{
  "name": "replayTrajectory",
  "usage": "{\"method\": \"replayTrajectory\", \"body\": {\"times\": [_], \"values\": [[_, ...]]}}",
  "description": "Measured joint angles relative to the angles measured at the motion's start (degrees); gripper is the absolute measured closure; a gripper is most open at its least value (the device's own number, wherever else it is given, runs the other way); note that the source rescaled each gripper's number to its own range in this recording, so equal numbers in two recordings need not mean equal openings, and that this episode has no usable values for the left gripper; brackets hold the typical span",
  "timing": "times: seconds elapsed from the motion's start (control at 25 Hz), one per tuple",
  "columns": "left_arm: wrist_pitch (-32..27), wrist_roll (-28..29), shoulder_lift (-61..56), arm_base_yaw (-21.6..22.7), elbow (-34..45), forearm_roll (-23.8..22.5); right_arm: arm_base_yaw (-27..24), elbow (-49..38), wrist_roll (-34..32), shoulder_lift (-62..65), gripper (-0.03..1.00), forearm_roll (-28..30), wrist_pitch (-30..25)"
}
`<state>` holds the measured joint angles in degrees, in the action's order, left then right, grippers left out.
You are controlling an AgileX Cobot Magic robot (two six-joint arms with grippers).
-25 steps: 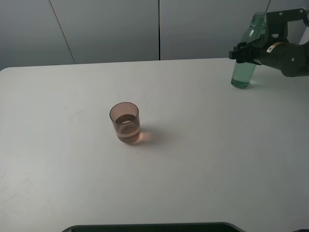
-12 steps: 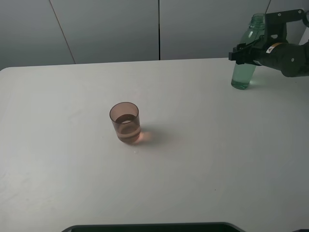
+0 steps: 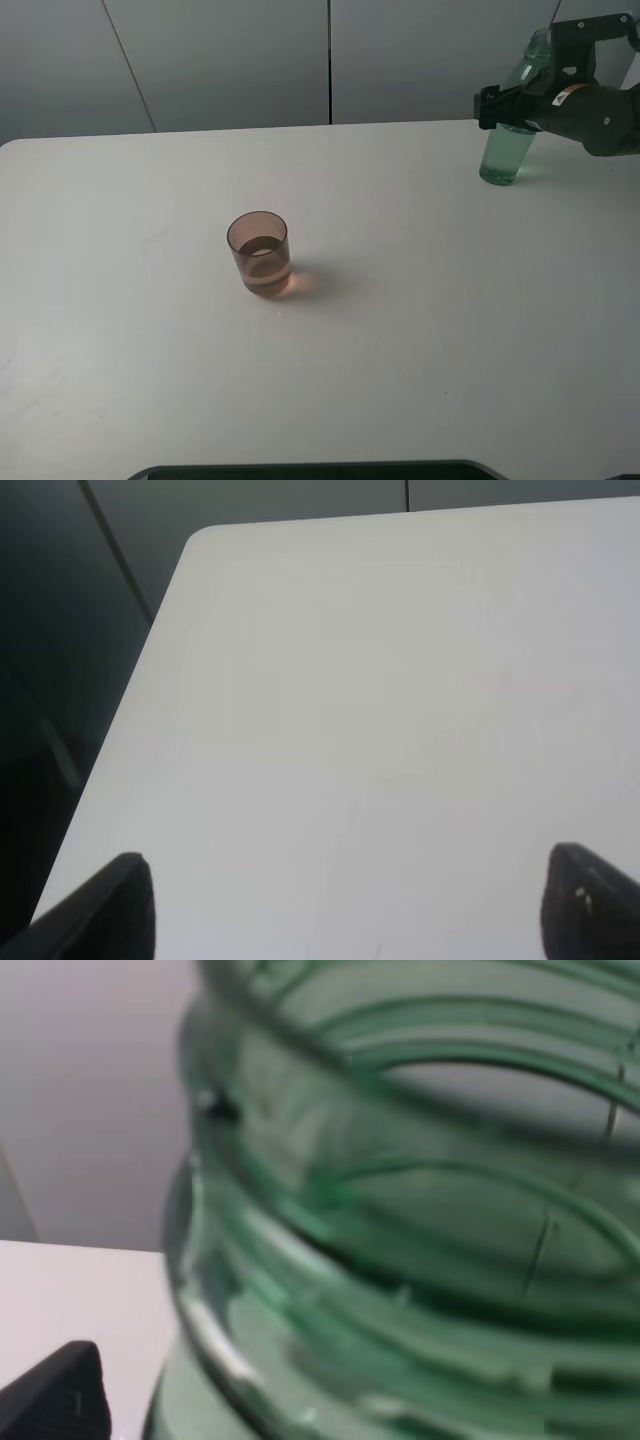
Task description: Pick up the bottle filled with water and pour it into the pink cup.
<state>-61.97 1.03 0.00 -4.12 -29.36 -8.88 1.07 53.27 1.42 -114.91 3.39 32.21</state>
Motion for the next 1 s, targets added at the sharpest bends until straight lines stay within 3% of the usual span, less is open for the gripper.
{"method": "replayTrajectory", "body": {"times": [0.48, 0.64, 0.8, 0.92, 1.0], "values": [[0.0, 0.0, 0.0, 0.0, 0.0, 0.0, 0.0, 0.3, 2.3, 9.0, -0.03, 0.0, -0.6], [0.0, 0.0, 0.0, 0.0, 0.0, 0.0, 0.0, 4.5, 2.4, 12.9, -0.03, 0.0, -6.6], [0.0, 0.0, 0.0, 0.0, 0.0, 0.0, 0.0, 13.5, 2.4, 14.9, -0.03, -0.4, -23.7], [0.0, 0.0, 0.0, 0.0, 0.0, 0.0, -0.1, 22.9, 0.8, 15.6, -0.03, -3.8, -43.8], [0.0, 0.0, 0.0, 0.0, 0.0, 0.0, -0.7, 29.7, -0.3, 15.7, -0.03, -6.9, -60.1]]}}
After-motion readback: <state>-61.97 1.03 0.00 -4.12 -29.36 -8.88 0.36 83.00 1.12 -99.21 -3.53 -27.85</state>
